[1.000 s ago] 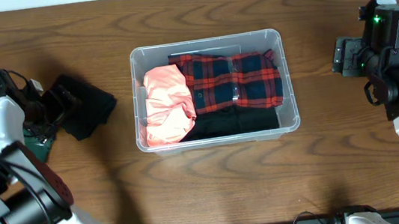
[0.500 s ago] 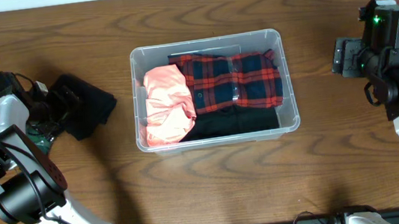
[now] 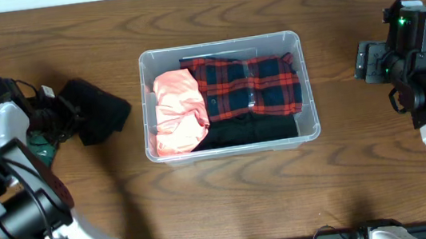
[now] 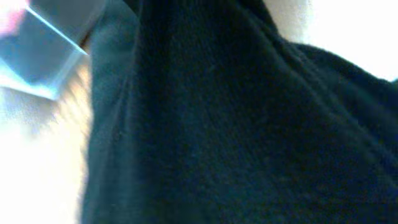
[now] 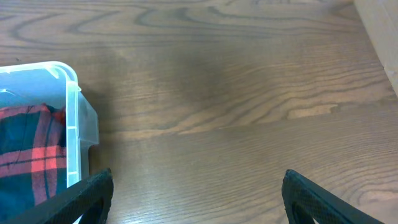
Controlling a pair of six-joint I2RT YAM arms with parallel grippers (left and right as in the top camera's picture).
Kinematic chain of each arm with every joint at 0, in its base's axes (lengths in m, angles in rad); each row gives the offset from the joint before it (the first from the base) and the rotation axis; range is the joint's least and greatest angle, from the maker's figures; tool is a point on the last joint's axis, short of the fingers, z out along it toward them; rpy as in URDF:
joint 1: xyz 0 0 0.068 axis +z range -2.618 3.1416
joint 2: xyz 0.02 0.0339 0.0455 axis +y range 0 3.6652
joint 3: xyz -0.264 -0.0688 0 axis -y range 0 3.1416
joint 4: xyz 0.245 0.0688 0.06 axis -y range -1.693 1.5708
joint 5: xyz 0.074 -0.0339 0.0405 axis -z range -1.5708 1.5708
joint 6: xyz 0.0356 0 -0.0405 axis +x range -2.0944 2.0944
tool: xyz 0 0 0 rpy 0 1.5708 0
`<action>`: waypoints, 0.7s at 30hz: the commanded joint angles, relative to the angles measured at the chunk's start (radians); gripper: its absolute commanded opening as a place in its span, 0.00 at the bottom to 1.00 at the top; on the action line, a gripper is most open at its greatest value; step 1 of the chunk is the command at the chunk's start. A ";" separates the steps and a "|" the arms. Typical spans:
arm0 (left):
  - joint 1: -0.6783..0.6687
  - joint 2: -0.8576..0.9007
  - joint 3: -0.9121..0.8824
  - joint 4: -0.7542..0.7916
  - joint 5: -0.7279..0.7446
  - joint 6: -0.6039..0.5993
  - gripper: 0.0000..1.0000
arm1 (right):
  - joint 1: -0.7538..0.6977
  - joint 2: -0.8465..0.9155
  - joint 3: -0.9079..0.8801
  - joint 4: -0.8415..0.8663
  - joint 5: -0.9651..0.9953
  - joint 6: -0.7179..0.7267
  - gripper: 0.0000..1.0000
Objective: Pack container
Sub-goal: 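Move the left gripper back and grasp the black folded garment, then place the black garment in the bin's middle with the left gripper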
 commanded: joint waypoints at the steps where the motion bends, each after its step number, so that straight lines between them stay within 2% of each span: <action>1: -0.018 -0.185 0.004 -0.023 0.058 0.039 0.06 | -0.006 -0.011 -0.001 -0.001 0.000 0.016 0.85; 6: -0.114 -0.426 0.006 -0.083 0.058 0.043 0.06 | -0.006 -0.011 -0.001 -0.001 0.000 0.016 0.85; 12: -0.409 -0.613 0.006 -0.098 0.054 0.051 0.06 | -0.006 -0.011 -0.001 -0.002 0.000 0.016 0.85; 17: -0.648 -0.591 0.004 -0.136 0.054 0.091 0.06 | -0.006 -0.011 -0.001 -0.010 0.000 0.016 0.85; 21: -0.761 -0.502 -0.007 -0.165 0.054 0.104 0.06 | -0.006 -0.011 -0.001 -0.010 0.000 0.016 0.85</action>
